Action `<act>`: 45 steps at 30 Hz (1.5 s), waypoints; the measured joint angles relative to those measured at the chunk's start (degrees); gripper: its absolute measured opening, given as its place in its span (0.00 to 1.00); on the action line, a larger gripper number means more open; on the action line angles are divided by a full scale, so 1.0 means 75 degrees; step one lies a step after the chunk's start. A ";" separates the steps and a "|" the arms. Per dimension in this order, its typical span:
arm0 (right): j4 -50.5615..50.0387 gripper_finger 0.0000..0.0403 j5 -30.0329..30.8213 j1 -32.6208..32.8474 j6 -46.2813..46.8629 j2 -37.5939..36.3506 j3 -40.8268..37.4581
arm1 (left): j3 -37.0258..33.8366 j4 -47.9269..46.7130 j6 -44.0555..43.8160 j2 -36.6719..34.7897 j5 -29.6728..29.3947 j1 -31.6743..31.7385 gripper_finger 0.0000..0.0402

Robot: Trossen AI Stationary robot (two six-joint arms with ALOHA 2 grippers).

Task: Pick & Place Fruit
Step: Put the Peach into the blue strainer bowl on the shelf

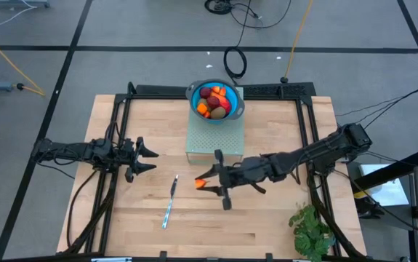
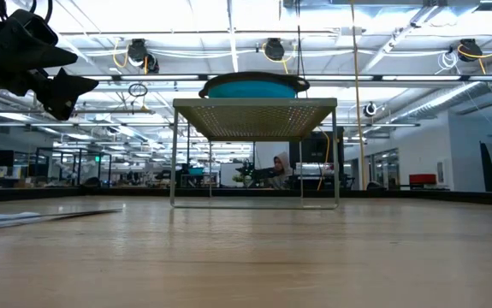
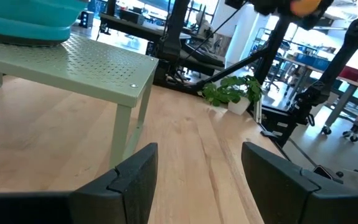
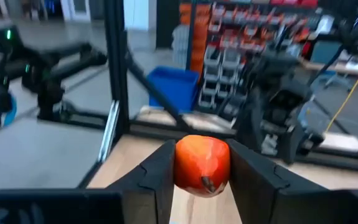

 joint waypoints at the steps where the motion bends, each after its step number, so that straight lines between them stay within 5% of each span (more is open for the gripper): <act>1: 0.0187 0.30 -0.0002 -0.0030 -0.0001 0.0000 0.0000 | 0.0000 0.0003 0.0000 0.0000 0.0001 -0.0002 0.58; 16: 0.0929 0.30 -0.0029 -0.0399 -0.0269 0.0000 0.0000 | 0.0000 0.0003 -0.0016 0.0000 0.0001 0.0001 0.58; 23: 0.0925 0.30 0.0012 -0.0495 -0.2920 0.0000 0.0000 | 0.0000 0.0006 -0.0017 0.0000 -0.0002 -0.0001 0.58; 35: 0.0902 0.31 0.2207 -0.1304 -0.6178 -0.0115 0.0003 | 0.0000 0.0008 -0.0035 0.0000 -0.0005 0.0000 0.58; 45: -0.0088 0.31 0.3011 -0.2474 -0.6070 -0.0765 0.0000 | -0.0003 0.0017 -0.0044 0.0000 -0.0009 0.0000 0.58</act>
